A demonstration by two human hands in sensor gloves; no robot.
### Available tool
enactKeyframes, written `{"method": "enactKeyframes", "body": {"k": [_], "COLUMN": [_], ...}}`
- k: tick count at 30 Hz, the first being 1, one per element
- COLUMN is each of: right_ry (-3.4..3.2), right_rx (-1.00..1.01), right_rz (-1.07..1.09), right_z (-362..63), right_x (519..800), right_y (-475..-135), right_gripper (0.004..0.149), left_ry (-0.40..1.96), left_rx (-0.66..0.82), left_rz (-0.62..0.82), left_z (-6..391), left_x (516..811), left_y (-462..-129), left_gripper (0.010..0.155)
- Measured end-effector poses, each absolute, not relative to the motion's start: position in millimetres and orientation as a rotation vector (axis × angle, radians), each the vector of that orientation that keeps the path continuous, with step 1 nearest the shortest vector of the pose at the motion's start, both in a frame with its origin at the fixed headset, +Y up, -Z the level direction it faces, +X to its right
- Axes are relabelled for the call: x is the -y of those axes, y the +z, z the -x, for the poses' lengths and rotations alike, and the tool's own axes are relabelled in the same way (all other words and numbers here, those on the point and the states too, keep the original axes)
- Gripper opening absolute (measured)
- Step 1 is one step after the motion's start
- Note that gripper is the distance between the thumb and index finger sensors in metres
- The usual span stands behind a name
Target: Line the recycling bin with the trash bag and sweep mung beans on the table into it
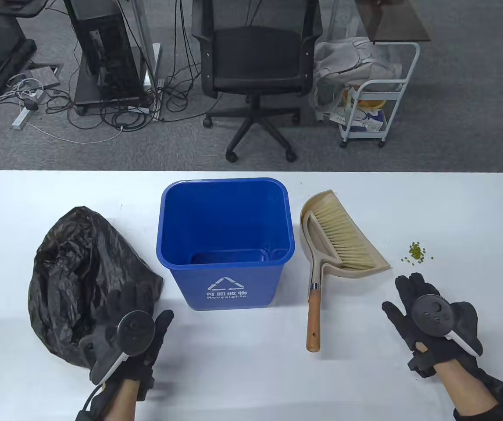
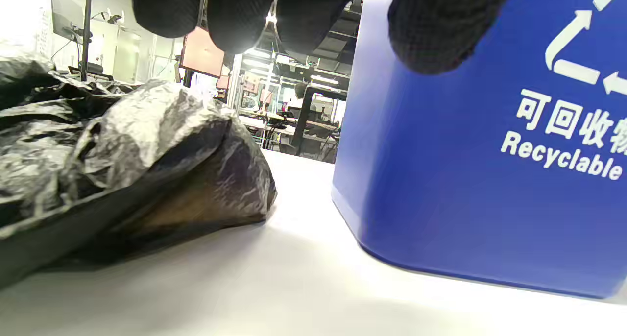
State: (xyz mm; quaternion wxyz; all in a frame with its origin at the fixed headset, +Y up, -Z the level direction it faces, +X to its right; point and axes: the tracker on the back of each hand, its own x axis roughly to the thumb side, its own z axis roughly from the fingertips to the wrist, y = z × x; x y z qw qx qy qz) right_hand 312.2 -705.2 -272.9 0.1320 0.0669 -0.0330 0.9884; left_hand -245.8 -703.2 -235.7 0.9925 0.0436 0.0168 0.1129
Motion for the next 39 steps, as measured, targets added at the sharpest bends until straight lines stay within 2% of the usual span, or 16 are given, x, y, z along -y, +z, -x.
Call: {"method": "enactKeyframes", "body": {"k": [14,24,29,35,39], "right_ry": [2.847,2.83,2.832,2.845,2.851], "right_rx": [0.108,0.116,0.1,0.092,0.085], "right_rz": [-0.206,-0.21,-0.205,-0.203,-0.211], "right_z": [-313.0,-315.4,-316.0,-313.2,-309.2], "right_x": [702.7,701.7,704.2,706.4,708.0], "right_y": [-271.0,-270.0,-271.6,-271.8,-271.3], "right_gripper": [0.079,0.079,0.079,0.079,0.079], "left_ry": [0.211,0.266,0.222,0.022,-0.148], "left_rx": [-0.043,-0.069,-0.029,-0.048,-0.09], "left_rz": [-0.074,0.009,0.128,0.29,0.299], "left_z": [251.9,302.8,331.3,336.0,336.0], "left_x": [697.6,684.0,692.2,719.3,731.7], "left_y": [-234.0,-226.7,-222.2,-226.9,-234.6], "left_gripper": [0.081,0.083,0.092,0.102,0.093]}}
